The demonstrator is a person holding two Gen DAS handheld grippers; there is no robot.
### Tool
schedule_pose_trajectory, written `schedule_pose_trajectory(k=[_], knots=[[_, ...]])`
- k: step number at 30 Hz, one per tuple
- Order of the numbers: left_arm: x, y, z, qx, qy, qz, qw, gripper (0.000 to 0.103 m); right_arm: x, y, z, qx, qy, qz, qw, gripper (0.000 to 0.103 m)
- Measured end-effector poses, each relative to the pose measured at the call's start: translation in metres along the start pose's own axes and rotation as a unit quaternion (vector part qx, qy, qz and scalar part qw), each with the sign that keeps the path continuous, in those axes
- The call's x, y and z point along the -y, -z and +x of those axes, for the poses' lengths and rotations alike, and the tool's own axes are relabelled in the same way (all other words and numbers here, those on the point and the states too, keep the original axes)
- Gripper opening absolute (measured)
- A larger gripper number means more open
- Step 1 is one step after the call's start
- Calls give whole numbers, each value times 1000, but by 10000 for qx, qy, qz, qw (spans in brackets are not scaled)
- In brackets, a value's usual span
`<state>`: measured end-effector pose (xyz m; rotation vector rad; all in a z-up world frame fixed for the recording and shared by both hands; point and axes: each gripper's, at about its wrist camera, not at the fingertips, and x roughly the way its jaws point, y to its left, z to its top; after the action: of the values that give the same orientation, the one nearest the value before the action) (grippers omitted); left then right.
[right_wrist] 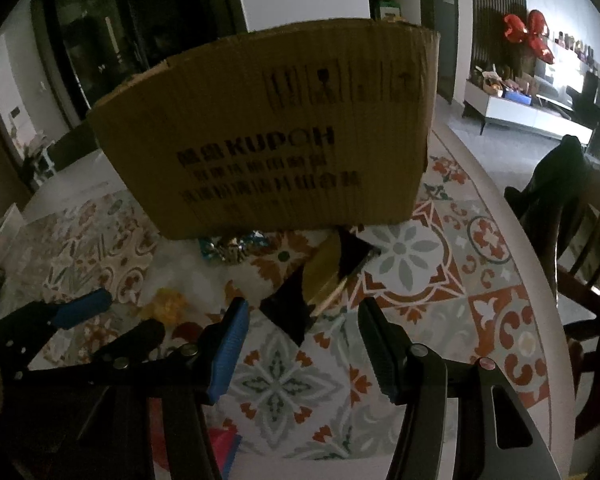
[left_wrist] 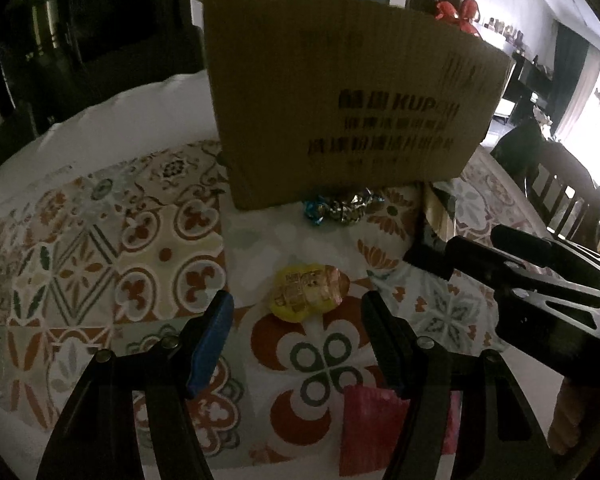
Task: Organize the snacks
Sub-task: 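Grasp the yellow round packet with the left tool while the right tool approaches the gold tall packet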
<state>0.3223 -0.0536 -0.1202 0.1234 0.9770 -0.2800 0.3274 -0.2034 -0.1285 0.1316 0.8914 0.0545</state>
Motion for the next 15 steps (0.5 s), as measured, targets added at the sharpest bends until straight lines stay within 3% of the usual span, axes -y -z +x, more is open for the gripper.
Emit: schedule_pose_trajectory(k=[10, 15], knots=[[-2, -5, 21, -175, 99, -60, 9998, 64, 5, -3, 11, -137, 17, 135, 9998, 58], [-3, -5, 27, -238, 155, -99, 9995, 47, 7, -6, 16, -156, -3, 213, 9997, 58]])
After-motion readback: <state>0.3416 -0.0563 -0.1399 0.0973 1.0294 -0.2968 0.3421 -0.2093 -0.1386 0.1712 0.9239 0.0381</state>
